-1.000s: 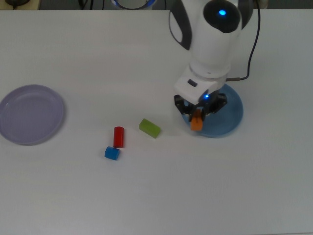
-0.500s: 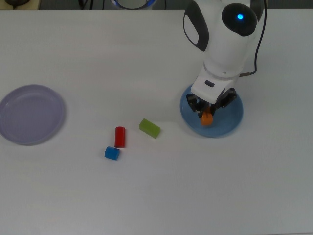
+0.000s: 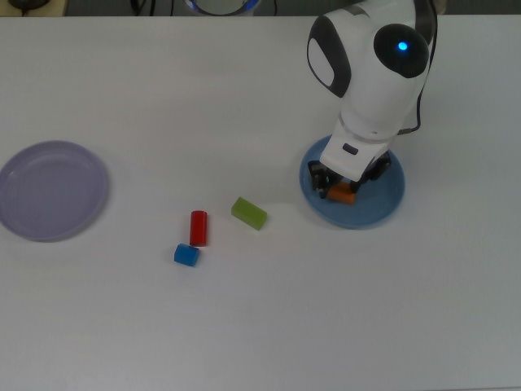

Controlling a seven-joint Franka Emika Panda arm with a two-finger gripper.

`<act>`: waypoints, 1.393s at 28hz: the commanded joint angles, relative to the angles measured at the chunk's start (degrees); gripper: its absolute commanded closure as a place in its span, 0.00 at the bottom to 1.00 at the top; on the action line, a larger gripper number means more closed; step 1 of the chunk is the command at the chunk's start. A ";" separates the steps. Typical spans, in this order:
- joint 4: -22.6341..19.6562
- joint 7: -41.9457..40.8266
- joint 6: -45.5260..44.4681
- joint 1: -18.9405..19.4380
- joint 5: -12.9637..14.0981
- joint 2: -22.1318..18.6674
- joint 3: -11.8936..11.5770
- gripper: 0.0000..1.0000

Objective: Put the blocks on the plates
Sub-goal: 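Carry the orange block to the light blue plate and release it, then move the gripper to the green block and grasp it, then carry the green block onto the light blue plate and release it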

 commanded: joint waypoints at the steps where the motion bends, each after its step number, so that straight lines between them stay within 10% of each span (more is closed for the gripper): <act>1: 0.38 -1.77 -0.59 -0.20 -0.67 -1.11 -1.58 0.00; 23: 0.38 -37.89 -2.52 -11.54 -1.11 -0.32 -1.84 0.00; 31: 0.21 -38.51 -2.44 -11.54 -4.10 1.61 -1.84 0.48; 35: 0.29 -38.42 -2.44 -11.54 -4.10 1.96 -1.84 0.97; 39: 0.29 -38.42 -2.70 -11.54 -4.01 1.61 -1.84 1.00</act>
